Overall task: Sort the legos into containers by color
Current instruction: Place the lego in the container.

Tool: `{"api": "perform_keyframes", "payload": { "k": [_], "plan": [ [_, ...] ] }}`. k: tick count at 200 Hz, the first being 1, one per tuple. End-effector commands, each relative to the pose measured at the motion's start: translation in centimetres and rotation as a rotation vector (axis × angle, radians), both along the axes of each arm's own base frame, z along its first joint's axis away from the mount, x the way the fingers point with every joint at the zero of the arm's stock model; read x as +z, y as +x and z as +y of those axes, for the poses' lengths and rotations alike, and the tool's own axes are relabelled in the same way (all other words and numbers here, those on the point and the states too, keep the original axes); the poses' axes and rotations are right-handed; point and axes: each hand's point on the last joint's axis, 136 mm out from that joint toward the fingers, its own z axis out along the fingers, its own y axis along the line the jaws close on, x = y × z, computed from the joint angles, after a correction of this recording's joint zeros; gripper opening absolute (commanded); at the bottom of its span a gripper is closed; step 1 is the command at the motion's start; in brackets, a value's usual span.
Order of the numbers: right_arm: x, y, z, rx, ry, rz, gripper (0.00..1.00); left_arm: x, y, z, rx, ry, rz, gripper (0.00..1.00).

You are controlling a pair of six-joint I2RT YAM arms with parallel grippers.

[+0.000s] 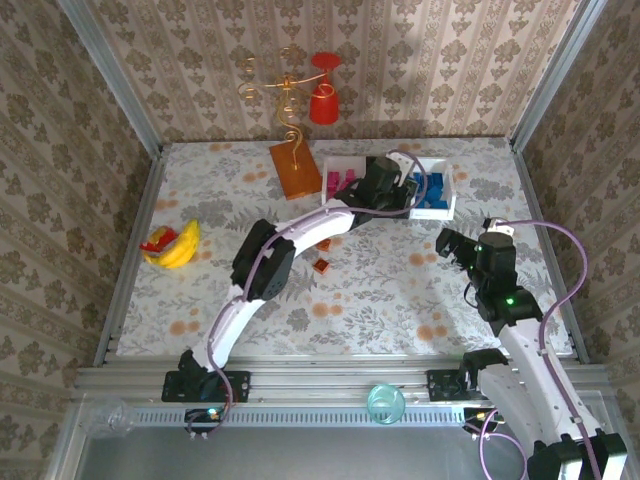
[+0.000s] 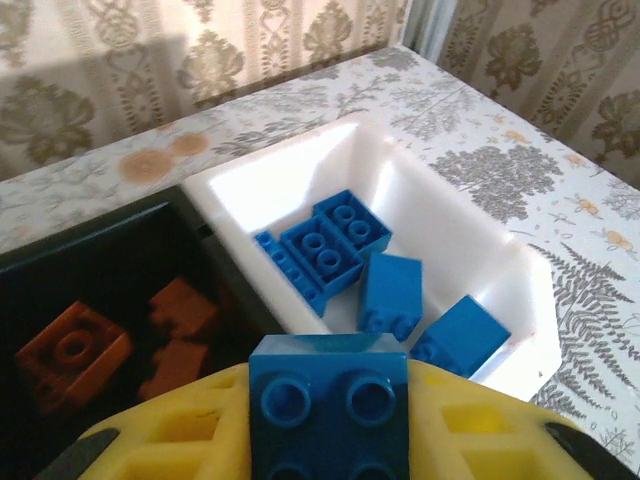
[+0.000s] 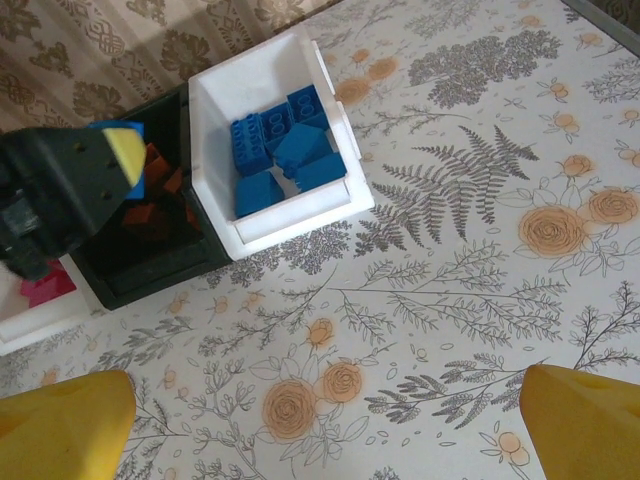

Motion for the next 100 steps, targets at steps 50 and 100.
{"api": "perform_keyframes", "payload": {
  "k": [50, 100],
  "plan": [
    [0.4, -1.3, -1.3, -0.067, -0.014, -0.031, 1.0, 1.6, 1.1, -5.4, -0.109, -0.085, -0.093, 0.42],
    [0.4, -1.1, -0.8, -0.042, -0.006, -0.024, 1.0, 3.8, 2.6, -5.3, -0.077, -0.142, -0.156, 0.66]
  ]
}}
